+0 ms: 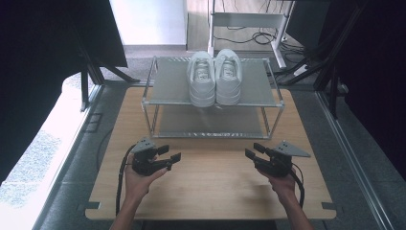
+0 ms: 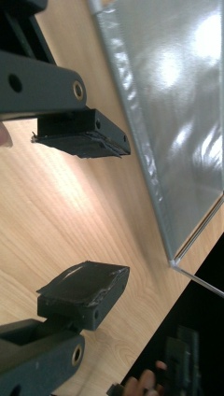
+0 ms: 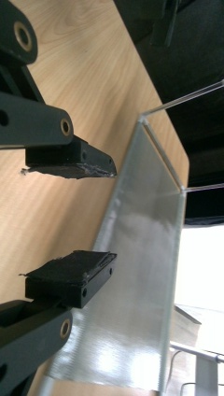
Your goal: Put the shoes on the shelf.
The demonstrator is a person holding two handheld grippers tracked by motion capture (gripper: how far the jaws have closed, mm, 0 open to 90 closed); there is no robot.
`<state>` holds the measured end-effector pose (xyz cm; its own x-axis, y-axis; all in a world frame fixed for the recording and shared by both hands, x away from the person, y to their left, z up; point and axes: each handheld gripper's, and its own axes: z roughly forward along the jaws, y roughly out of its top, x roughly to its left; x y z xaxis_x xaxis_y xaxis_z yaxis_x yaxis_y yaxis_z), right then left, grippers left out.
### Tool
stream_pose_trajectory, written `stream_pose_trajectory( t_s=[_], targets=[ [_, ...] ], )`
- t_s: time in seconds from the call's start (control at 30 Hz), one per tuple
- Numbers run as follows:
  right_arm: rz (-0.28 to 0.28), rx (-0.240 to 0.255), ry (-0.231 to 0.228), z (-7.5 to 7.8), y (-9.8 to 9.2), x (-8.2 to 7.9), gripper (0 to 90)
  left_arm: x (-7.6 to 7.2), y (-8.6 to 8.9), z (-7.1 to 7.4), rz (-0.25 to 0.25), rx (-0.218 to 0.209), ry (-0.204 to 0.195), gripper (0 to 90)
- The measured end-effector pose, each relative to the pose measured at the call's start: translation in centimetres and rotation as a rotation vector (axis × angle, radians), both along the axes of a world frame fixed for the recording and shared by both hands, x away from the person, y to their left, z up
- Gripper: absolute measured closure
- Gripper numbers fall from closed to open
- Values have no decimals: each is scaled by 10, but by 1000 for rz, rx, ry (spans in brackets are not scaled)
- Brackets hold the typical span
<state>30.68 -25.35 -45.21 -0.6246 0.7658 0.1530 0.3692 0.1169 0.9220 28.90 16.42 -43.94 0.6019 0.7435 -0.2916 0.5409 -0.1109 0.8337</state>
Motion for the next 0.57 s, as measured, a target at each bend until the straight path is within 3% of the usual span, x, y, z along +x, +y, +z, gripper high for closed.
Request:
stream_pose_trajectory(
  t_s=[0.07, 0.4, 0.57],
  targets=[
    [-6, -38, -1, -4, 0, -1, 512, -2, 2, -10, -1, 15, 27, 362],
    [-18, -2, -3, -5, -5, -1, 496, 0, 1, -17, -10, 19, 52, 355],
    [-24, -62, 38, -13, -10, 1, 446, 1, 2, -19, -5, 14, 61, 353]
  ],
)
